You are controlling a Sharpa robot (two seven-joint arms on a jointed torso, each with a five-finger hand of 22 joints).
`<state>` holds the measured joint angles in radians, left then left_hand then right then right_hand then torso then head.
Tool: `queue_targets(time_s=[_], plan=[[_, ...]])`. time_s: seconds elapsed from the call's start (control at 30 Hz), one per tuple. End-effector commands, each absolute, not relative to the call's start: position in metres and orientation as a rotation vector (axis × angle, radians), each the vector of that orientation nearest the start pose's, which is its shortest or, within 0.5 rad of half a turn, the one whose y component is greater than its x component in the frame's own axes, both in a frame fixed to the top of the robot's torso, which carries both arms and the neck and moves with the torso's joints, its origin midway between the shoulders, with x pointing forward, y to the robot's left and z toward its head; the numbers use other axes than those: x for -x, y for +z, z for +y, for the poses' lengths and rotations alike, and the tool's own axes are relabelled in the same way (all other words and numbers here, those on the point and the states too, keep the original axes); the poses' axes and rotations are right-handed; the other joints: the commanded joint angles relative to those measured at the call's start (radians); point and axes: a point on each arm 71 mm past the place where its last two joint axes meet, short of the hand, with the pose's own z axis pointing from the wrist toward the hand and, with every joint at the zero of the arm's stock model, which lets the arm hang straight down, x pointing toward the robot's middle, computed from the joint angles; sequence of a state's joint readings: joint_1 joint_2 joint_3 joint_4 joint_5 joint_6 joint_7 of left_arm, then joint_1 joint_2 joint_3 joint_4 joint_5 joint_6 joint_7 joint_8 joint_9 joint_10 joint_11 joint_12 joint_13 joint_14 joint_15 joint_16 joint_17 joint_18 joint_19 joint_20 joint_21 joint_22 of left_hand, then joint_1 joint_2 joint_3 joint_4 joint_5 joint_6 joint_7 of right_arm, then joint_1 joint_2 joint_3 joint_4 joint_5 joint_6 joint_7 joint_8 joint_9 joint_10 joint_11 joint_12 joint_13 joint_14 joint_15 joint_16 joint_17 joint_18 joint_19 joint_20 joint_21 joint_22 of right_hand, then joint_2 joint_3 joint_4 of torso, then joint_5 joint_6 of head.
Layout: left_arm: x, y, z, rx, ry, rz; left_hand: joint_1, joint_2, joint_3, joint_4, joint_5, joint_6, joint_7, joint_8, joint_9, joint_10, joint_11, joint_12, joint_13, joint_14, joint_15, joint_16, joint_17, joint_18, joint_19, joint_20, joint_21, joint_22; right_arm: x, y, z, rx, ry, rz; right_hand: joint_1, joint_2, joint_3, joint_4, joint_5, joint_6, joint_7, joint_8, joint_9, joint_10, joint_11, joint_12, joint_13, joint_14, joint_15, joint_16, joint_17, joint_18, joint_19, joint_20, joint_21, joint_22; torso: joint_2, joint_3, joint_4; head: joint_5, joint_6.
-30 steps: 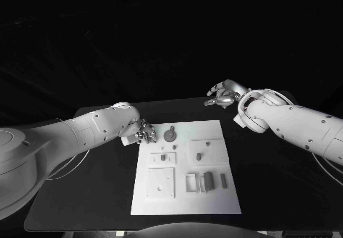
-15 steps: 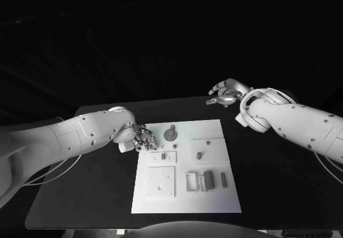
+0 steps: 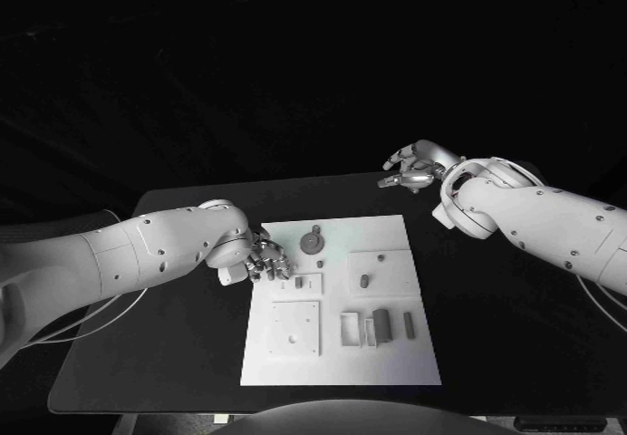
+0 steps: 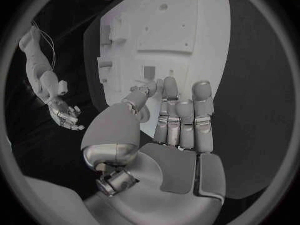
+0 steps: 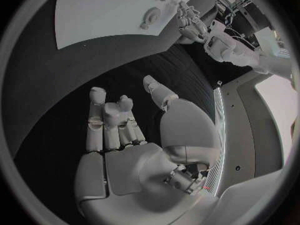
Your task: Assemble the parts on the task board
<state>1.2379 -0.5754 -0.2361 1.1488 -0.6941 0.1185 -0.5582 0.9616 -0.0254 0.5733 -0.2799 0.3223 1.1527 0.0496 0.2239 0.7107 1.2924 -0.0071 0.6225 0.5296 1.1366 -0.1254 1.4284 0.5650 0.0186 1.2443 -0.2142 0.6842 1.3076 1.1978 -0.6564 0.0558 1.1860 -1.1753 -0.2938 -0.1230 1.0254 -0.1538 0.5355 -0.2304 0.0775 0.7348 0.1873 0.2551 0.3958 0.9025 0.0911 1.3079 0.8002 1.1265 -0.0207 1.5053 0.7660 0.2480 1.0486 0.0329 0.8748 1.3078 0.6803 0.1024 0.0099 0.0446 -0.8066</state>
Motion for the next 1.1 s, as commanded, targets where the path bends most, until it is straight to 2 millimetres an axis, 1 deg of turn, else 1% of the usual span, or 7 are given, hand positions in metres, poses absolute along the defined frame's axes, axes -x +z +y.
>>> queue_targets(time_s=[0.03,0.17,0.57,0.73,1.1], plan=[[-0.5048,-0.2946,0.1989,0.514,-0.304,2.521,-0.006,0.004,0.005,0.005,0.007,0.028,-0.022,0.097,0.106,0.072,-0.067,0.005,0.002,0.047,-0.052,0.007,0.002,0.024,0.042,-0.04,0.006,0.024,-0.5562,-0.18,-0.2135,-0.238,0.647,1.694,-0.009,0.0,0.0,0.006,0.003,0.001,0.016,0.004,-0.001,-0.005,-0.001,0.004,-0.001,-0.005,0.003,0.006,-0.002,0.014,-0.001,-0.006,-0.004,0.018,0.0,0.0007,-0.0011,0.001,-0.004],[-0.5035,-0.2949,0.2001,0.485,-0.28,2.511,-0.009,0.003,0.004,0.007,0.008,0.032,-0.024,0.1,0.11,0.075,-0.07,0.01,0.006,0.051,-0.054,0.011,0.004,0.024,0.045,-0.041,0.012,0.024,-0.5561,-0.18,-0.2133,-0.238,0.648,1.694,-0.009,0.0,0.0,0.006,0.003,0.001,0.016,0.004,-0.001,-0.005,-0.001,0.004,-0.001,-0.005,0.003,0.006,-0.002,0.014,-0.001,-0.006,-0.004,0.018,0.0,0.0012,-0.0005,0.001,-0.006],[-0.5011,-0.2978,0.1996,0.455,-0.256,2.531,-0.012,0.002,0.003,0.009,0.007,0.04,-0.028,0.106,0.118,0.08,-0.074,0.021,0.014,0.056,-0.058,0.017,0.008,0.019,0.051,-0.037,0.022,0.024,-0.5562,-0.18,-0.2137,-0.238,0.647,1.694,-0.009,0.0,0.0,0.006,0.003,0.001,0.016,0.005,-0.001,-0.005,-0.001,0.004,-0.002,-0.005,0.003,0.006,-0.002,0.014,-0.001,-0.006,-0.004,0.018,0.0,0.0009,-0.0007,0.002,-0.011],[-0.5,-0.2994,0.1994,0.45,-0.25,2.542,-0.013,0.003,0.003,0.009,0.007,0.04,-0.029,0.106,0.118,0.08,-0.074,0.022,0.014,0.057,-0.059,0.017,0.008,0.019,0.051,-0.036,0.023,0.024,-0.5562,-0.1801,-0.2133,-0.237,0.648,1.695,-0.009,0.0,0.0,0.006,0.003,0.001,0.016,0.005,-0.001,-0.005,-0.001,0.004,-0.002,-0.005,0.003,0.006,-0.002,0.014,-0.001,-0.006,-0.004,0.018,0.0,0.0011,-0.0006,0.001,-0.01],[-0.4966,-0.303,0.1941,0.43,-0.25,2.568,-0.016,0.005,0.002,0.011,0.004,0.04,-0.029,0.107,0.12,0.078,-0.075,0.024,0.016,0.057,-0.059,0.018,0.009,0.017,0.051,-0.035,0.025,0.023,-0.5562,-0.1803,-0.2134,-0.238,0.646,1.697,-0.011,0.0,0.0,0.008,0.003,0.001,0.016,0.005,-0.001,-0.005,-0.001,0.005,-0.002,-0.005,0.003,0.006,-0.002,0.014,-0.001,-0.006,-0.005,0.018,0.0,0.001,-0.0008,0.002,-0.013]])
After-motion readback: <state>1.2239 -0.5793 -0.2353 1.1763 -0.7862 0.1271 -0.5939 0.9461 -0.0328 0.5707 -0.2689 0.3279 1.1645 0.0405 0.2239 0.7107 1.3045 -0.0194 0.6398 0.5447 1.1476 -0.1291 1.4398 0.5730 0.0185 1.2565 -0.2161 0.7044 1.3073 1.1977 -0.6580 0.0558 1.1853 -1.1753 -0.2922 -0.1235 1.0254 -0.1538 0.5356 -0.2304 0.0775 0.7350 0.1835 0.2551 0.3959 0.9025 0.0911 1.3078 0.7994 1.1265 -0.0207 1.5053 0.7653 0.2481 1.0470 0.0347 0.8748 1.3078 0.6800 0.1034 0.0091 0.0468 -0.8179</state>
